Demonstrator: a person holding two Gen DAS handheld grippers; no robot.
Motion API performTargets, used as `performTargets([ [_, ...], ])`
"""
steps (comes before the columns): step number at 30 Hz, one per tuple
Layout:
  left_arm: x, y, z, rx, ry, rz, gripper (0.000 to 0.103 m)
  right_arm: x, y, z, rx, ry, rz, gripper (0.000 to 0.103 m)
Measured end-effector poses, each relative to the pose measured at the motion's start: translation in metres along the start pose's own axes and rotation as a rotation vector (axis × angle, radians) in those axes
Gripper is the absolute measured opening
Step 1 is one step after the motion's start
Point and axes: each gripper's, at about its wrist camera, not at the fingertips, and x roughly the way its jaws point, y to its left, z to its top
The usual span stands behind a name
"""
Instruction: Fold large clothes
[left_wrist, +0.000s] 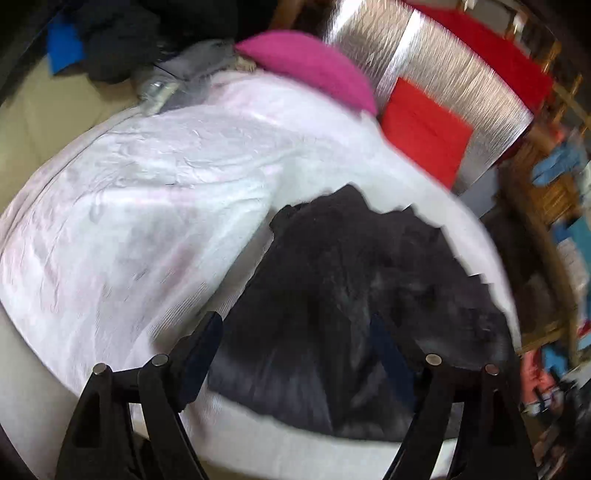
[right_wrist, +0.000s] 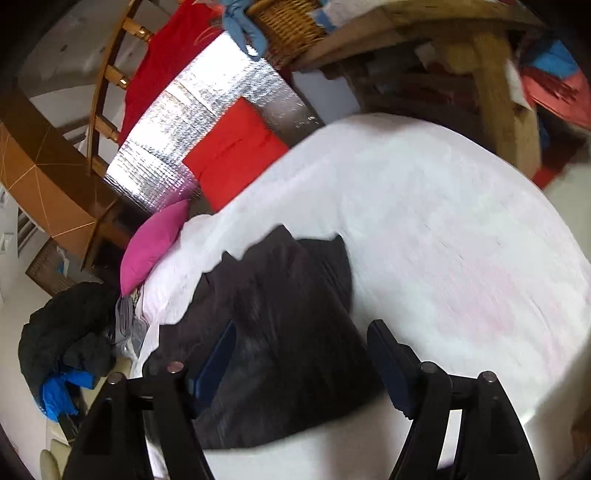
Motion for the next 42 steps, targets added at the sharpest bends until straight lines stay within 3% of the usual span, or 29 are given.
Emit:
performTargets([
  [4,0.041,0.003,0.035,-0.079,0.032,0.060,0.082,0.052,0.008,0.020,0.004,0.039,-0.026,0.077],
  [9,0.060,0.000,0.070,-0.159,-0.014,0.065,0.082,0.104,0.019,0.045,-0.007,0.068,-0.018,0.077],
  [13,0.083,-0.014,0.093,-0.157,0.013,0.035,0.082,0.139,0.023,0.062,-0.019,0.103,-0.070,0.077],
  [18,0.115,-0.045,0.108,-0.065,0.078,0.013,0.082,0.187,0.033,0.071,-0.073,0.224,-0.131,0.077],
  [20,0.129,-0.059,0.107,0.008,0.112,0.035,0.082,0.195,0.040,0.069,-0.127,0.241,-0.156,0.076],
  [22,0.132,-0.070,0.106,0.066,0.097,0.065,0.082,0.195,0.047,0.066,-0.174,0.231,-0.179,0.069],
  [24,0.130,-0.079,0.106,0.122,0.061,0.087,0.075,0.190,0.054,0.064,-0.223,0.209,-0.215,0.047],
  [26,0.130,-0.086,0.105,0.163,0.032,0.141,0.045,0.185,0.058,0.063,-0.266,0.183,-0.226,0.036],
  [27,0.131,-0.087,0.105,0.172,0.023,0.154,0.040,0.180,0.060,0.064,-0.284,0.162,-0.229,0.032],
  [29,0.130,-0.087,0.106,0.167,0.010,0.157,0.022,0.170,0.064,0.065,-0.308,0.112,-0.235,0.028],
  [33,0.112,-0.086,0.112,0.143,-0.068,0.094,0.009,0.152,0.069,0.071,-0.306,0.002,-0.228,0.026],
  [35,0.102,-0.092,0.115,0.162,-0.124,0.069,0.008,0.147,0.067,0.074,-0.282,-0.028,-0.225,0.026],
  [37,0.103,-0.100,0.116,0.201,-0.155,0.111,0.008,0.148,0.061,0.075,-0.259,-0.036,-0.240,0.026],
  [39,0.118,-0.099,0.114,0.211,-0.111,0.143,0.008,0.165,0.047,0.074,-0.237,-0.002,-0.276,0.026],
  [42,0.139,-0.090,0.110,0.181,0.016,0.159,0.017,0.187,0.026,0.072,-0.154,0.102,-0.270,0.026],
])
